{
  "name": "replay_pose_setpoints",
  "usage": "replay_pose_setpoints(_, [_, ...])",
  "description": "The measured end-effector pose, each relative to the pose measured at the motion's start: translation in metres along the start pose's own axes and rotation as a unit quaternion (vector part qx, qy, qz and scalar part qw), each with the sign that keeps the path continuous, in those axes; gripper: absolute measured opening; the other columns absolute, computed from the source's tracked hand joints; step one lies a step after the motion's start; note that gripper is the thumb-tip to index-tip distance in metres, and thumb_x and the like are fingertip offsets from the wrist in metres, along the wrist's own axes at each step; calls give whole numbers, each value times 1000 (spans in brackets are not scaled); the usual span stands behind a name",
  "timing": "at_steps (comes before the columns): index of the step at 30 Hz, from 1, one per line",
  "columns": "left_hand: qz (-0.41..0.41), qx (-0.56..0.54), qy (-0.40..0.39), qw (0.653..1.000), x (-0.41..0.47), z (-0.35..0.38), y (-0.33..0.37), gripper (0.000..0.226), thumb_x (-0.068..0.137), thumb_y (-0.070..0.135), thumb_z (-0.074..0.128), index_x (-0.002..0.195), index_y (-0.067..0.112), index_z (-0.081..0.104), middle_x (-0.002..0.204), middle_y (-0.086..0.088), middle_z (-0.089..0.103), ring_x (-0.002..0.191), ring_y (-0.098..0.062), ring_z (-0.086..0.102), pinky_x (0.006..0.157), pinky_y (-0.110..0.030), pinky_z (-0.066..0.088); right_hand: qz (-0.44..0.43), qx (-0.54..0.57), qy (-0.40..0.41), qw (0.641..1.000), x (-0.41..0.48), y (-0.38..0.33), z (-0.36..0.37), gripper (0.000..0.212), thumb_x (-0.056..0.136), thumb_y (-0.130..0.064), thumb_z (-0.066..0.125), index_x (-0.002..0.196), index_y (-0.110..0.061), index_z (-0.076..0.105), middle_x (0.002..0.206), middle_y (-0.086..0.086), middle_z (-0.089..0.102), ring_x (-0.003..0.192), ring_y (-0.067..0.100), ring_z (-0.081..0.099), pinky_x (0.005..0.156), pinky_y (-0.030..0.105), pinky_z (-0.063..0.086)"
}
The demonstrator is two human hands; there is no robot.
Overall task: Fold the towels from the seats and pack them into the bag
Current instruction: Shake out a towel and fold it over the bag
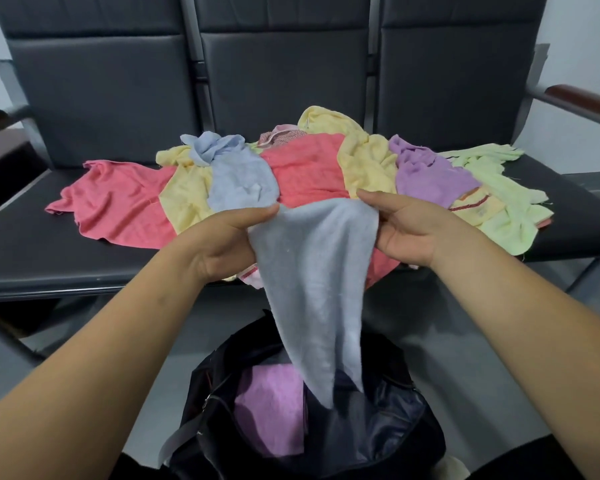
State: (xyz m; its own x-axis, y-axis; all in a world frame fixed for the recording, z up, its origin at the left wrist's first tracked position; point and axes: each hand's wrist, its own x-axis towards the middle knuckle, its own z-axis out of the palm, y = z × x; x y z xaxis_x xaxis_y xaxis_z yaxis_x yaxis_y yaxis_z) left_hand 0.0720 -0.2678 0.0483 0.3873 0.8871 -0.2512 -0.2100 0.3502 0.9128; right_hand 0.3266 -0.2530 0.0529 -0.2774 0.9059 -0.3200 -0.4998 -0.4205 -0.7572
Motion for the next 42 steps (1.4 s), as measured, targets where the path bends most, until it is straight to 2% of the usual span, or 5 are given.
replay_pose_setpoints(7, [53, 393, 127, 909, 6, -15, -9, 29, 93, 25, 72, 106, -1, 68, 108, -27, 70, 105, -40, 68, 97, -51, 55, -23, -270, 10, 963, -2, 0, -14, 18, 95, -8, 65, 112, -4, 69, 108, 16, 74, 103, 30, 72, 84, 48, 60])
replay_pose_setpoints(17, [31, 111, 71, 991, 7, -5, -5, 45, 82, 22, 71, 118, -4, 66, 115, -15, 73, 103, -24, 72, 85, -30, 60, 9, -1, 0, 1000, -3, -7, -11, 40, 82, -4, 69, 121, 2, 64, 112, 15, 73, 99, 21, 74, 78, 32, 62])
replay_pose_setpoints(30, [59, 380, 193, 903, 6, -10, -13, 66, 79, 59, 70, 99, -3, 66, 104, -24, 71, 94, -37, 72, 90, -53, 58, -53, -271, 35, 961, -3, 4, -7, 11, 96, -3, 63, 105, -10, 67, 99, 12, 75, 88, 28, 74, 77, 44, 63])
replay_pose_setpoints(35, [15, 88, 174, 981, 6, -4, -6, 41, 92, 30, 71, 119, -1, 70, 120, -19, 71, 97, -28, 70, 90, -43, 56, 35, 20, 9, 999, -10, -7, -2, 17, 83, 0, 69, 99, 5, 66, 103, 19, 71, 101, 25, 73, 85, 39, 61])
replay_pose_setpoints(42, [78, 130, 134, 979, 4, -13, -6, 22, 88, 3, 69, 110, 0, 71, 109, -18, 74, 102, -27, 71, 86, -33, 60, 46, -133, 9, 990, -6, -1, -7, 29, 85, -2, 67, 114, -6, 66, 116, 11, 72, 101, 26, 72, 83, 48, 61])
